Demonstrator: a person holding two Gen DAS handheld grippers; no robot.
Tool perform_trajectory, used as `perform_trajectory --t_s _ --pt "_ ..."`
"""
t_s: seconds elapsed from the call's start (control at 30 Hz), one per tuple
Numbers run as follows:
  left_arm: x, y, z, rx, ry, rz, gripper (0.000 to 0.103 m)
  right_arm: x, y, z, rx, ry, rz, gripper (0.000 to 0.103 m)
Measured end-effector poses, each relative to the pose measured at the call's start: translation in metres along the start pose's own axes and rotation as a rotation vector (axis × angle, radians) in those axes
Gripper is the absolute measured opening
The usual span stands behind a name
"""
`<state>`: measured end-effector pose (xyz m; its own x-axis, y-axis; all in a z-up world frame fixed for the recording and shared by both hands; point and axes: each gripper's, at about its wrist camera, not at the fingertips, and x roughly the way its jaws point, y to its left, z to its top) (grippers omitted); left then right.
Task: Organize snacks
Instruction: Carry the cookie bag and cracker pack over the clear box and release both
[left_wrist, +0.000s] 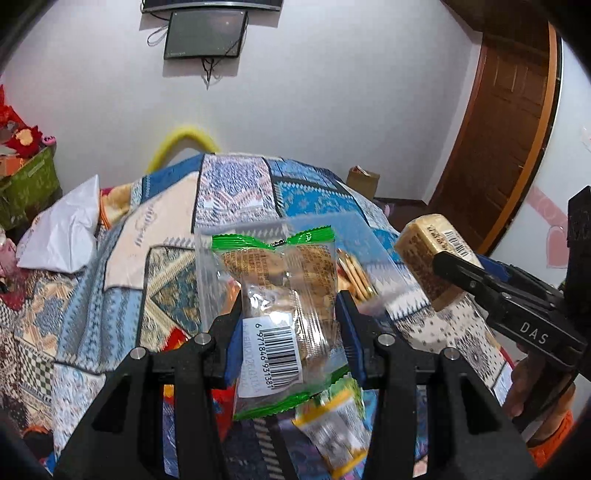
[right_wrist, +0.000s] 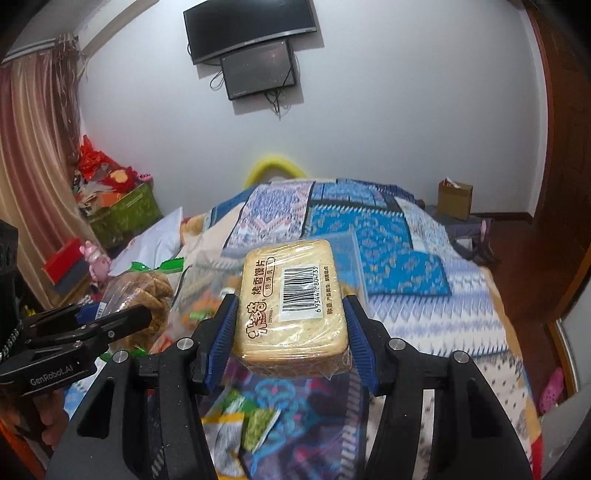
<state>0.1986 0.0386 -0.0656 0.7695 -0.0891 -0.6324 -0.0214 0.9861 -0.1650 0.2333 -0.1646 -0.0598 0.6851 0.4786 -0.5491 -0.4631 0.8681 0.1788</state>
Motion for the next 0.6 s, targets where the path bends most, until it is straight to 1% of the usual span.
perform_trajectory --t_s 0.2,0.33,0.43,0.6 --pt "0.018 0.007 0.022 -0.01 -0.021 0.016 0.045 0.018 -0.002 0.016 -0.005 -0.009 -0.002 0.053" --pt "0.035 0.008 0.032 -0.001 -0.015 0.023 0.045 0.031 -0.003 0.022 -0.005 -0.003 0.004 0.053" --pt "0.051 0.011 0.035 0.0 -0.001 0.025 0.045 0.044 -0.004 0.024 -0.009 0.009 0.006 0.053" --pt "0.081 0.017 0.034 -0.019 0.045 0.022 0.045 0.067 -0.008 0.024 -0.005 0.044 0.012 0.053"
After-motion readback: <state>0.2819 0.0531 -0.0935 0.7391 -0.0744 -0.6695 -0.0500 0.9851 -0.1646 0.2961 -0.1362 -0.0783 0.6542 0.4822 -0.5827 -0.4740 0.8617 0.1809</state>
